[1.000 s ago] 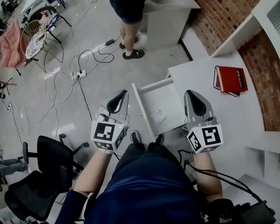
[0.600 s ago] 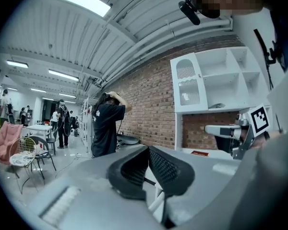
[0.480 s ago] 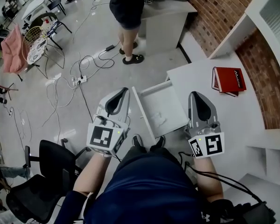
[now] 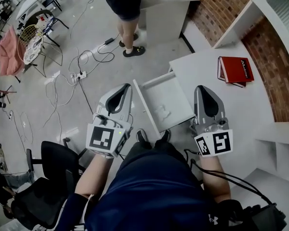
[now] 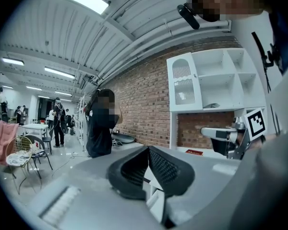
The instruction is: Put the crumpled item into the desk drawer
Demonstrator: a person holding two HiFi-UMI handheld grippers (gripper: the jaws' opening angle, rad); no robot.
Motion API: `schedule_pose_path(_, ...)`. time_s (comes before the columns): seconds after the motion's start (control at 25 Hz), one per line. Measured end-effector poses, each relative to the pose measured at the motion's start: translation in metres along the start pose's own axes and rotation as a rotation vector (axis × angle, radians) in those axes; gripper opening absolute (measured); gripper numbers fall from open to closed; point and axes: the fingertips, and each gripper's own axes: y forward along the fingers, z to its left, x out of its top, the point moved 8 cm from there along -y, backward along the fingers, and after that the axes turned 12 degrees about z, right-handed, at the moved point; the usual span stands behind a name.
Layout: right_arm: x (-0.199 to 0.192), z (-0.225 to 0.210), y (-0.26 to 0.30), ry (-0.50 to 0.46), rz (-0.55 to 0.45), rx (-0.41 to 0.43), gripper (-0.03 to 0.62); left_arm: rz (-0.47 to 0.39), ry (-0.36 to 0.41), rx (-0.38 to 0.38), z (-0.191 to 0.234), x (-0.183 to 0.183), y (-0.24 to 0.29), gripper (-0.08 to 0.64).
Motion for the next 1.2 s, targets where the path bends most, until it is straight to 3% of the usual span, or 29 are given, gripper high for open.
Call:
schedule_pose_path(0.16, -0.001, 0.001, 0.000, -0.007, 0.015, -0.007, 0.002, -0.028, -0.019, -0.022, -0.001, -0.002, 0.002, 0.005)
schedule_pose_path(0.32, -0.008, 0.002, -0.001, -0.003, 0.048, -0.013, 0.002, 0.013, -0.026, -0.017, 0.003, -0.012, 0.003, 0.005)
schedule_pose_path(1.2, -0.014, -0.002, 0.007, 0.026, 0.067, -0.005, 0.002, 0.018, -0.043, -0.040, 0.001, -0.021, 0.016, 0.005)
